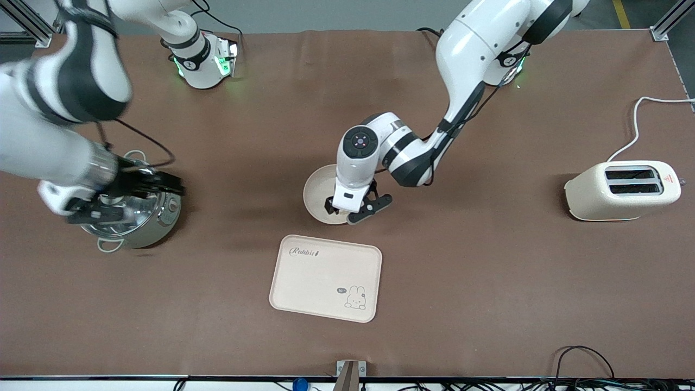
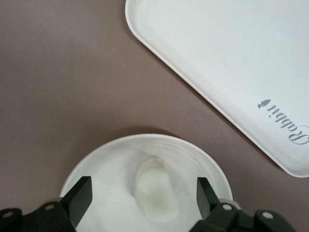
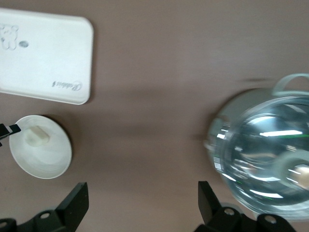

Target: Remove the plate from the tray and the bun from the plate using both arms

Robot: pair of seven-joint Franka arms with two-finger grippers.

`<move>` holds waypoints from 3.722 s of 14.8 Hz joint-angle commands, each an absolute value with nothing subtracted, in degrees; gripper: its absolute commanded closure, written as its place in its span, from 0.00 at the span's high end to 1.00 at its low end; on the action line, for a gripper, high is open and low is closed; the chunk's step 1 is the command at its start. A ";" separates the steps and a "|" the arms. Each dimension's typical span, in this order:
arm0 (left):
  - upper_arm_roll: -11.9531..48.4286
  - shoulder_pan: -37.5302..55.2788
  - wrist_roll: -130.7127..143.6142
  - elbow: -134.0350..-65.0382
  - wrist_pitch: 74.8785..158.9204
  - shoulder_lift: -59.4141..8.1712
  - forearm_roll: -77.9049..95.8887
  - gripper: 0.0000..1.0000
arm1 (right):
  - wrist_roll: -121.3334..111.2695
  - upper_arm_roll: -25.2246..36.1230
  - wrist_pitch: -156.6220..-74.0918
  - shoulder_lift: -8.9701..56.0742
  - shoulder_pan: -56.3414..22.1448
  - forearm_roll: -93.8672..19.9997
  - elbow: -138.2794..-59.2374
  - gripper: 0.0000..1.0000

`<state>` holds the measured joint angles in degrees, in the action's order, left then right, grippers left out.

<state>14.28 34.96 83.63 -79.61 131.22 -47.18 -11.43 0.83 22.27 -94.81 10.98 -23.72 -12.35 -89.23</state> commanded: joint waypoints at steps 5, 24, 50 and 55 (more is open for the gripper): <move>11.43 38.85 93.69 -75.50 133.77 -52.55 -12.39 0.82 | -3.85 4.94 -84.74 0.55 0.24 -1.67 -85.17 1.00; 11.51 19.63 71.23 -80.76 111.71 -35.78 -12.92 0.20 | 4.49 0.61 -82.87 -2.99 2.72 1.14 -86.92 1.00; 13.36 -2.72 27.47 -85.34 107.78 -18.31 -9.77 1.00 | -3.78 1.32 -83.59 -3.52 3.34 -1.05 -88.77 1.00; 13.36 -5.44 4.69 -85.60 91.26 -5.39 -4.15 1.00 | -3.69 1.05 -83.23 -3.69 2.90 -0.97 -88.77 1.00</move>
